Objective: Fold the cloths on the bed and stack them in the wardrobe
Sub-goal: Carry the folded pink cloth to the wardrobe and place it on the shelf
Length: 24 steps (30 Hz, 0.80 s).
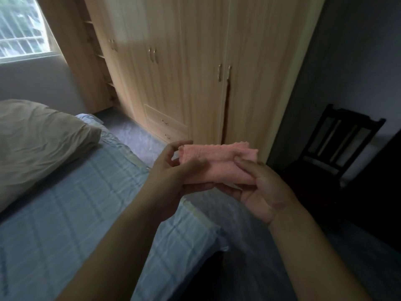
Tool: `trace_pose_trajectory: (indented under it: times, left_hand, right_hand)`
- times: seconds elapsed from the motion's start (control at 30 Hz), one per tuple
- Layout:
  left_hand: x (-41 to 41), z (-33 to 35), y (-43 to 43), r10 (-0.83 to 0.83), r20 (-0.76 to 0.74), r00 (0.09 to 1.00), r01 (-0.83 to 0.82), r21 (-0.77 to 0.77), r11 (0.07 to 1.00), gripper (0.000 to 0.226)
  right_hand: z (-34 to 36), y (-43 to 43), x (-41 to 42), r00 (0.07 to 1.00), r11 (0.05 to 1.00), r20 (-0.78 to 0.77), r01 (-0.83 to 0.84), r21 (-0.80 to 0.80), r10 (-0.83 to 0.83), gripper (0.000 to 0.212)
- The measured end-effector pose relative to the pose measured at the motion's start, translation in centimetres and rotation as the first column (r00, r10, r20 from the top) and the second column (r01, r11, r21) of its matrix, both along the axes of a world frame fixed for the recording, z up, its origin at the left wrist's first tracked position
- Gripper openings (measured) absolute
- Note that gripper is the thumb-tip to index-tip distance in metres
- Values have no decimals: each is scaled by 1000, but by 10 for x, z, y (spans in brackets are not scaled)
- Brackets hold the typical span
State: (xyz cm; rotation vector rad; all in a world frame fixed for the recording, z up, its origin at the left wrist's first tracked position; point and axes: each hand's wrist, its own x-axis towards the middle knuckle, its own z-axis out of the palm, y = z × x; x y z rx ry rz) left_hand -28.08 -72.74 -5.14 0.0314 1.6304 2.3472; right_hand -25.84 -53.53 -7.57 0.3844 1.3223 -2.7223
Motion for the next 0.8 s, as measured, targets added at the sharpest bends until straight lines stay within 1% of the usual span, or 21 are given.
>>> trace_pose_trajectory:
  times: [0.07,0.2,0.33,0.4,0.47,0.57,0.63,0.73,0.8]
  left_hand:
    - [-18,-4,12,-1,-6,1000,1,8,1000,47]
    - [-63,-15,40,21,-17,1000,-20,30,999,33]
    - [-122,-22,71,34,-12,999,-33,58,998,21]
    - [-153,-22,85,19,2,1000,-19,84,996,16]
    - [-178,-21,98,8,11,1000,-9,89,996,17]
    - [-217,-16,117,13,17,1000,-15,76,997,23]
    - [-238,-16,129,21,15,1000,-22,66,998,20]
    - [-270,-19,144,45,5,999,-45,49,998,11]
    - [-294,-24,159,99,-10,995,-99,20,995,10]
  right_hand:
    - [1,14,-15,1000,999,-18,18,27,-18,54]
    - [4,42,-56,998,994,-22,56,91,-55,37]
    - [5,71,-110,997,987,-21,82,138,-80,35]
    - [8,85,-138,995,984,-10,104,145,-104,37]
    - [12,97,-161,992,974,-20,129,186,-127,38]
    - [20,112,-197,977,930,-115,208,302,-181,46]
    - [23,121,-219,971,907,-158,224,357,-177,49]
    - [22,137,-252,979,893,-157,183,412,-128,31]
    - [17,153,-281,987,892,-123,147,427,-103,24]
